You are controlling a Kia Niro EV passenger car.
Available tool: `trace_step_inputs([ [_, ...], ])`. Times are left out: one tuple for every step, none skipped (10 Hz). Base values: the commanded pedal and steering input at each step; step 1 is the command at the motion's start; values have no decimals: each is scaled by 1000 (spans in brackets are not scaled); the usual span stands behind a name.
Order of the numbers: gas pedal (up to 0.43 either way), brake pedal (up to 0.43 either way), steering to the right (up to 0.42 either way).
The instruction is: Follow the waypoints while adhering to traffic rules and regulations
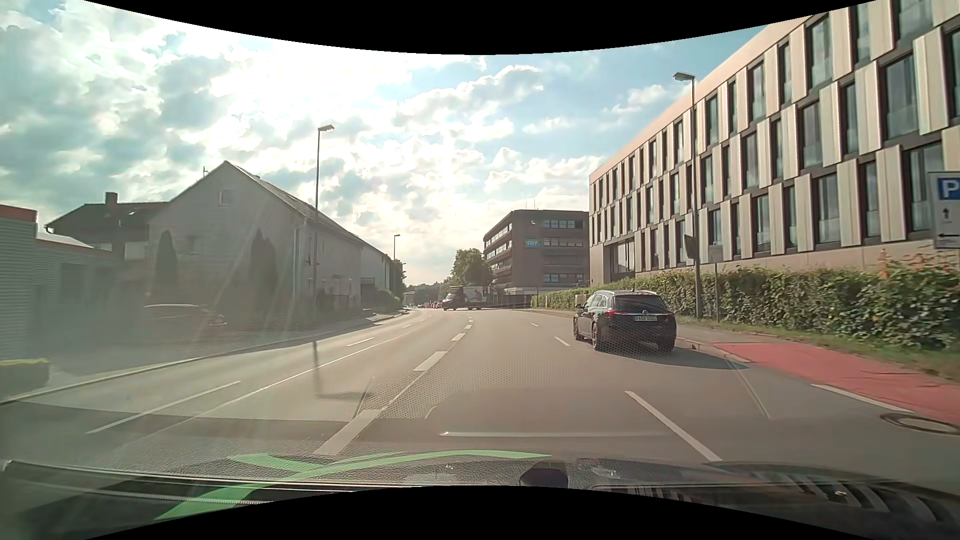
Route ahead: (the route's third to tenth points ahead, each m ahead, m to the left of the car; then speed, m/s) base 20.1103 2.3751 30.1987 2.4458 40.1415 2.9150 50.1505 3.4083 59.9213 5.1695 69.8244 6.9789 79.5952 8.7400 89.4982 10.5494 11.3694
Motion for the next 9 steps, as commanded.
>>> trace_step_inputs([
  [169,0,-7],
  [150,0,-7],
  [138,0,-8],
  [138,0,-9],
  [138,0,-9],
  [138,0,-10],
  [138,0,-10],
  [138,0,-10],
  [138,0,-11],
])
